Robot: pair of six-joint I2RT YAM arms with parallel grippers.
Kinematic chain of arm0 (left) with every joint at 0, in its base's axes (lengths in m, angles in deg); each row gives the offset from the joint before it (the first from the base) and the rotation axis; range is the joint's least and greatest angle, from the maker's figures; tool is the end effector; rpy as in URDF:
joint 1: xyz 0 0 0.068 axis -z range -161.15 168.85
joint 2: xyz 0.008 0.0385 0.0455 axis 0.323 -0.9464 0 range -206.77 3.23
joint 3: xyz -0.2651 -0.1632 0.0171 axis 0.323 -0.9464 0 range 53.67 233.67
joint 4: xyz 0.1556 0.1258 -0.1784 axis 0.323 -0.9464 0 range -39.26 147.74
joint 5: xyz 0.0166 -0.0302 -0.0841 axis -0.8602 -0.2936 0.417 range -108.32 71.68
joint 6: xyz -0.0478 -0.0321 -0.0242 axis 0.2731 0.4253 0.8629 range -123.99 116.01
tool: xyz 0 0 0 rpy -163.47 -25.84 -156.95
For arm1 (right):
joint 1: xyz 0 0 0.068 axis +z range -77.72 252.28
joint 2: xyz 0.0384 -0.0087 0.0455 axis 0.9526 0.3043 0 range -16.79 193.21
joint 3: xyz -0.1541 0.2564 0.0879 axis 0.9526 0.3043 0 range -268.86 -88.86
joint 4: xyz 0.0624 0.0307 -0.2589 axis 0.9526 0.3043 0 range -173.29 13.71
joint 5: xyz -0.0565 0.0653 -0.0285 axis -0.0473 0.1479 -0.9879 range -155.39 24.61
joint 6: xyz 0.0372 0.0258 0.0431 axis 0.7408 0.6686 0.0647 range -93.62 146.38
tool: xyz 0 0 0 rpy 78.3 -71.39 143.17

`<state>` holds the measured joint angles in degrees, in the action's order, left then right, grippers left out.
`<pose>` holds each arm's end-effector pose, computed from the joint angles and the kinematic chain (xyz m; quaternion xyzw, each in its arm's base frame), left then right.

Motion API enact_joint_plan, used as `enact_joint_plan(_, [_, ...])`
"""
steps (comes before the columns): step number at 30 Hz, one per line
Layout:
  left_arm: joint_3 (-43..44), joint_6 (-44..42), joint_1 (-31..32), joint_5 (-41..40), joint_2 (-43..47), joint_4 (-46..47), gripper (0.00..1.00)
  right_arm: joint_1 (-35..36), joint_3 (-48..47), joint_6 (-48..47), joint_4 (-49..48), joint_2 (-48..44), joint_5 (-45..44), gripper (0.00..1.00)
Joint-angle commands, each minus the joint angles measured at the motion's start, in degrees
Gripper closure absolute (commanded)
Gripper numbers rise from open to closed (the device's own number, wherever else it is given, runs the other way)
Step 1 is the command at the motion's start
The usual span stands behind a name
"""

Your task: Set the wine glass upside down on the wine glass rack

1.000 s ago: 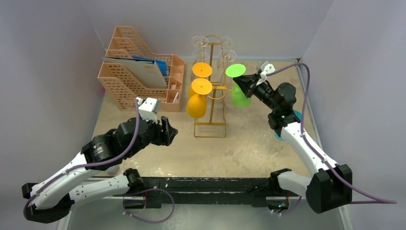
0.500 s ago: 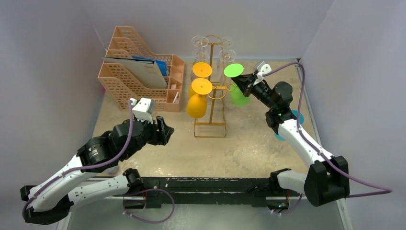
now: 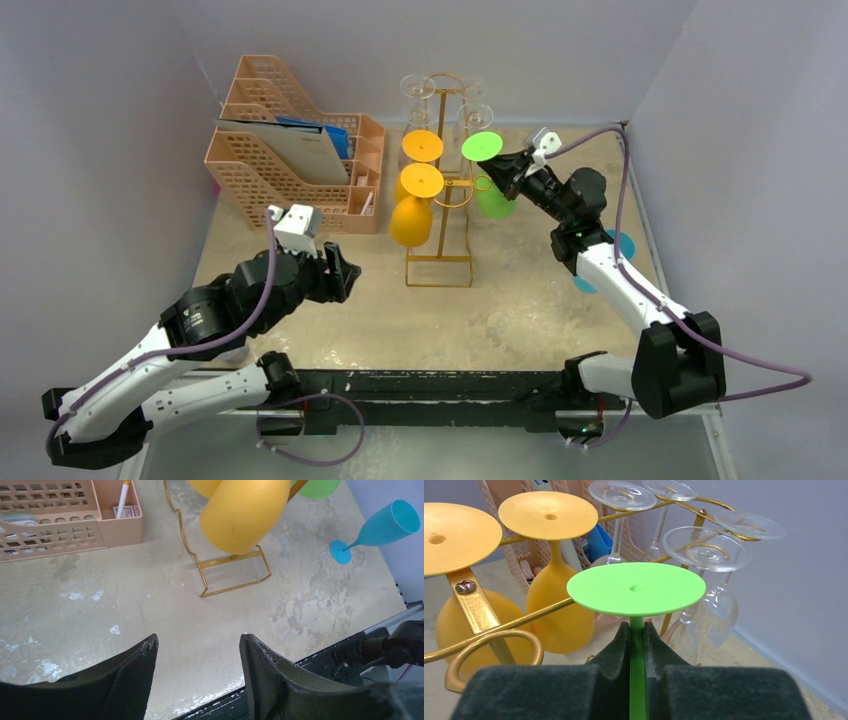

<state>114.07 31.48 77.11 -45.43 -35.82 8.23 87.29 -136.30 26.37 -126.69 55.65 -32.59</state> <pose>0.0706 -0.0731 0.3978 0.0468 0.8414 -0.2271 0.4882 0.2737 0.1001 0.3872 -0.3003 0.5264 0.2652 0.7499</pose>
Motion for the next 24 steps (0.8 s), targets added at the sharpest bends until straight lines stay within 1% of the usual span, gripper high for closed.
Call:
enact_joint_plan(1, [0.1, 0.9, 0.1, -1.3, 0.8, -0.8, 0.41, 0.1, -1.7, 1.3, -1.4, 0.0, 1.7, 0.9])
enact_joint_plan(6, [0.0, 1.0, 0.1, -1.5, 1.8, -1.0, 0.41, 0.1, -1.6, 1.5, -0.9, -0.3, 1.3, 0.78])
enact_joint_plan(9, [-0.1, 0.8, 0.1, -1.7, 2.2, -1.2, 0.41, 0.2, -1.6, 2.2, -0.7, -0.9, 0.9, 0.7])
enact_joint_plan(14, [-0.4, 0.8, 0.1, -1.7, 2.3, -1.7, 0.41, 0.1, -1.3, 1.9, 1.7, -3.8, 0.3, 0.58])
enact_joint_plan(17, [-0.8, 0.9, 0.1, -1.6, 2.4, -1.6, 0.41, 0.1, -1.4, 0.5, 4.7, -5.1, -0.1, 0.55])
enact_joint_plan(24, [-1.1, 0.9, 0.1, -1.2, 2.6, -1.6, 0.41, 0.1, -0.2, -3.1, 11.0, -9.0, -2.4, 0.53])
